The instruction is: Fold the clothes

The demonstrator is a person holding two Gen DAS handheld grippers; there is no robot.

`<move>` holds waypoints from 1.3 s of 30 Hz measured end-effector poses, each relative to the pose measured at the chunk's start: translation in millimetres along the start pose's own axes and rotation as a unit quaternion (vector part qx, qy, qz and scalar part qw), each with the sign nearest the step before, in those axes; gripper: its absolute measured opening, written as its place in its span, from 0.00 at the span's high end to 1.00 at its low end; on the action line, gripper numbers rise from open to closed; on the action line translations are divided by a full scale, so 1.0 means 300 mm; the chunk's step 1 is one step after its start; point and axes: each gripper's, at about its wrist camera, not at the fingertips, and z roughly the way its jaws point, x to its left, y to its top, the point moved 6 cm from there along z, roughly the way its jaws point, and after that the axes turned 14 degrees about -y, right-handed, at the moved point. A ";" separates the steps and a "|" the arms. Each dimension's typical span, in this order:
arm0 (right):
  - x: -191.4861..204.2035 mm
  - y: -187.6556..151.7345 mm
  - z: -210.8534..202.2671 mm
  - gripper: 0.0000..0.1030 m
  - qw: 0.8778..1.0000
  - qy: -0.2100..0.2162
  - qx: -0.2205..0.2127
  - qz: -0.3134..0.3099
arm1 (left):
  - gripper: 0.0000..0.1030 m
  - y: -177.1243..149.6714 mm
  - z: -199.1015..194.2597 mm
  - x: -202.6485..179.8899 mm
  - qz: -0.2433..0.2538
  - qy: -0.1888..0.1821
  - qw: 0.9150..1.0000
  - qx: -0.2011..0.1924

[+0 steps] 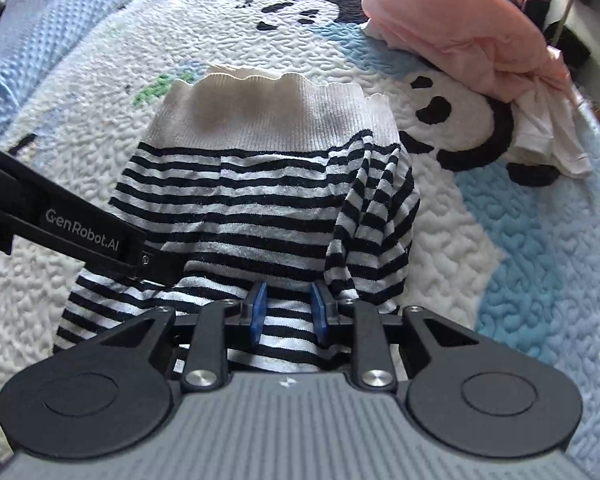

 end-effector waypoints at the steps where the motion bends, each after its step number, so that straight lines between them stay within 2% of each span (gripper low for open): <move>1: 0.010 0.006 -0.006 0.74 1.000 -0.015 0.004 -0.003 | 0.75 -0.008 -0.009 0.004 0.001 -0.005 1.000 -0.003; 3: 0.020 0.024 -0.033 0.73 0.999 -0.048 0.019 0.003 | 0.76 -0.021 -0.040 0.003 0.013 -0.014 1.000 0.012; 4: 0.014 0.034 -0.063 0.72 0.997 -0.068 0.022 0.027 | 0.75 -0.025 -0.064 0.004 0.024 -0.019 0.999 0.032; 5: 0.006 0.039 -0.107 0.69 0.994 -0.086 0.011 0.068 | 0.70 -0.028 -0.088 0.004 0.035 -0.024 0.998 0.050; 6: -0.001 0.036 -0.156 0.59 0.989 -0.096 -0.005 0.116 | 0.67 -0.028 -0.117 0.006 0.056 -0.035 0.996 0.054; 8: 0.006 -0.014 -0.250 0.47 0.968 -0.111 -0.042 0.219 | 0.63 -0.019 -0.176 0.016 0.123 -0.037 0.991 0.049; 9: 0.015 -0.047 -0.290 0.49 0.955 -0.117 -0.058 0.266 | 0.62 -0.020 -0.192 0.017 0.155 -0.031 0.986 0.047; 11: 0.061 -0.120 -0.321 0.55 0.937 -0.131 -0.062 0.318 | 0.62 -0.008 -0.193 -0.024 0.203 -0.027 0.977 0.059; 12: 0.091 -0.155 -0.322 0.59 0.932 -0.145 -0.058 0.328 | 0.62 -0.017 -0.187 -0.024 0.222 -0.027 0.972 0.068; 14: 0.147 -0.214 -0.310 0.61 0.925 -0.174 -0.051 0.335 | 0.62 -0.045 -0.162 -0.024 0.258 -0.026 0.962 0.084; 17: 0.194 -0.256 -0.274 0.65 0.922 -0.193 -0.059 0.330 | 0.62 -0.114 -0.128 -0.021 0.291 -0.030 0.950 0.104; 19: 0.181 -0.273 -0.271 0.68 0.917 -0.207 -0.069 0.333 | 0.62 -0.160 -0.116 -0.013 0.298 -0.033 0.947 0.115; 22: 0.123 -0.279 -0.281 0.64 0.909 -0.212 -0.094 0.345 | 0.59 -0.213 -0.113 0.004 0.295 -0.044 0.947 0.122; 26: 0.045 -0.313 -0.228 0.68 0.910 -0.208 -0.075 0.350 | 0.55 -0.257 -0.114 0.011 0.327 -0.041 0.936 0.125; 29: -0.015 -0.361 -0.213 0.68 0.906 -0.222 -0.061 0.355 | 0.55 -0.258 -0.118 0.023 0.324 -0.043 0.935 0.137; 31: -0.056 -0.399 -0.196 0.62 0.899 -0.211 -0.049 0.380 | 0.55 -0.253 -0.119 0.027 0.324 -0.044 0.934 0.146; 35: -0.076 -0.399 -0.237 0.62 0.897 -0.186 -0.057 0.396 | 0.55 -0.211 -0.149 0.014 0.306 -0.035 0.936 0.169; 36: -0.079 -0.394 -0.259 0.61 0.895 -0.181 -0.063 0.402 | 0.55 -0.187 -0.162 0.003 0.313 -0.034 0.934 0.167; 39: -0.072 -0.384 -0.309 0.59 0.889 -0.155 -0.076 0.424 | 0.54 -0.098 -0.180 -0.045 0.374 0.005 0.913 0.161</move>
